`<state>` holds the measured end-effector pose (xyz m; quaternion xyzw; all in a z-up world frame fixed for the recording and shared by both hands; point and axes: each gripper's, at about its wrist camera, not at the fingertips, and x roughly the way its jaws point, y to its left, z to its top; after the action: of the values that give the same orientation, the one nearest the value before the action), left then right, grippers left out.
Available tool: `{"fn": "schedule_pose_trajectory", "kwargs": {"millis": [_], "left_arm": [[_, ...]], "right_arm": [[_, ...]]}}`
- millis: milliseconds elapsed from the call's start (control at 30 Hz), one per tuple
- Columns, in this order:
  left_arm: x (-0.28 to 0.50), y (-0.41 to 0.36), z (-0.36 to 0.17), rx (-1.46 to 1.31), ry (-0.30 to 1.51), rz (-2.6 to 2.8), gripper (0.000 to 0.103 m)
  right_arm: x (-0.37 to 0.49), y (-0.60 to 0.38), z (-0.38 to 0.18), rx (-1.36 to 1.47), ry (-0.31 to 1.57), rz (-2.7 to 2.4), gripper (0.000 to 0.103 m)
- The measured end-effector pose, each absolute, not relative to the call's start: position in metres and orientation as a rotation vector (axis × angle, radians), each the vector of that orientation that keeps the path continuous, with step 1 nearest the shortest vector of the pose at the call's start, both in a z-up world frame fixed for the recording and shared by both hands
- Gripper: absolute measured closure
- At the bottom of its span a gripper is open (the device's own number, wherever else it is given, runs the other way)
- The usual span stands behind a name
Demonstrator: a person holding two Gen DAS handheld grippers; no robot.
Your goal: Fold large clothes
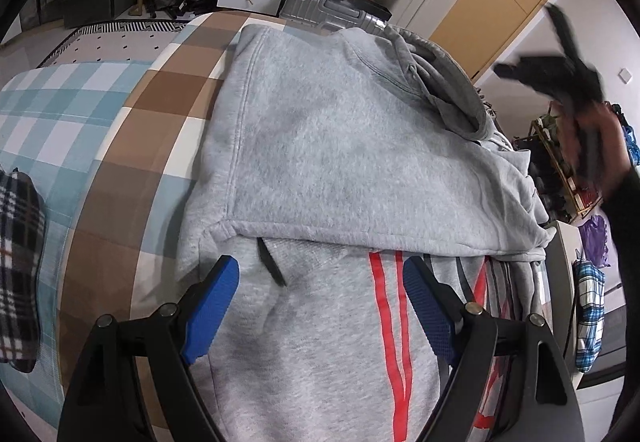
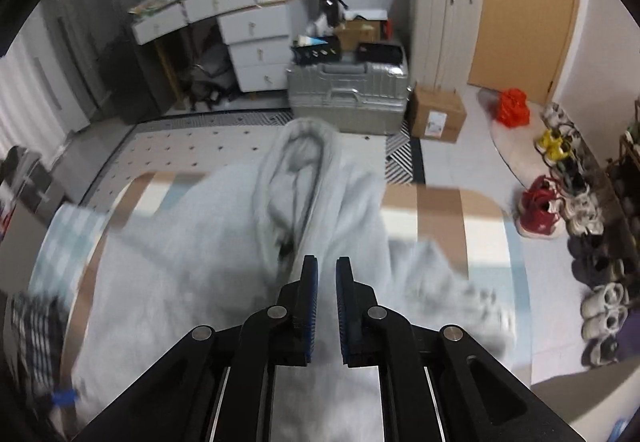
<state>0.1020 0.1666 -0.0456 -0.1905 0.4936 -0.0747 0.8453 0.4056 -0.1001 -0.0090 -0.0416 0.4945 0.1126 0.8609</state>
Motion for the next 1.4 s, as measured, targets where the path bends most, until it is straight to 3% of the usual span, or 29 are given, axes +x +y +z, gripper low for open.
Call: {"fn": "schedule_pose_trajectory", "kwargs": {"millis": [167,233,267,300,367,533,733,767,833,867,900,1000,1400], "left_arm": [[0.104,0.166,-0.049,-0.395,1.053,-0.162,0.022],[0.104,0.167,-0.049,-0.390,1.053,-0.161,0.022],[0.103,0.167,-0.048,-0.388,1.052,-0.165,0.022],[0.104,0.168,-0.049,-0.389,1.050,-0.167,0.022],[0.105,0.169,-0.049,-0.394,1.052,-0.167,0.022],[0.104,0.168,-0.052,-0.409,1.072,-0.168,0.022],[0.098,0.159,-0.048,-0.390,1.066,-0.174,0.022],[0.097,0.157,-0.047,-0.377,1.062,-0.176,0.022],[0.098,0.156,-0.047,-0.365,1.060,-0.176,0.022],[0.098,0.156,-0.047,-0.365,1.060,-0.179,0.022],[0.098,0.157,-0.048,-0.366,1.061,-0.180,0.022],[0.099,0.159,-0.049,-0.372,1.062,-0.181,0.022],[0.097,0.161,-0.034,-0.350,0.965,-0.121,0.022]], "right_arm": [[0.484,-0.083,-0.035,-0.078,1.093,0.157,0.093],[0.496,-0.085,-0.044,-0.040,1.104,0.144,0.088],[0.501,-0.086,-0.046,-0.013,1.105,0.138,0.070],[0.500,-0.089,-0.048,0.016,1.099,0.145,0.034],[0.504,-0.091,-0.044,0.038,1.058,0.147,0.010],[0.511,-0.075,-0.056,-0.106,1.103,0.095,0.010],[0.512,-0.046,-0.096,-0.431,1.153,-0.064,0.011],[0.511,-0.043,-0.099,-0.448,1.142,-0.058,0.016],[0.512,-0.041,-0.102,-0.469,1.133,-0.086,0.049],[0.514,-0.043,-0.104,-0.477,1.144,-0.121,0.082],[0.514,-0.047,-0.103,-0.455,1.145,-0.141,0.089],[0.503,-0.046,-0.084,-0.403,1.068,-0.110,0.094],[0.351,-0.003,0.062,-0.697,0.371,-0.056,0.095]]}}
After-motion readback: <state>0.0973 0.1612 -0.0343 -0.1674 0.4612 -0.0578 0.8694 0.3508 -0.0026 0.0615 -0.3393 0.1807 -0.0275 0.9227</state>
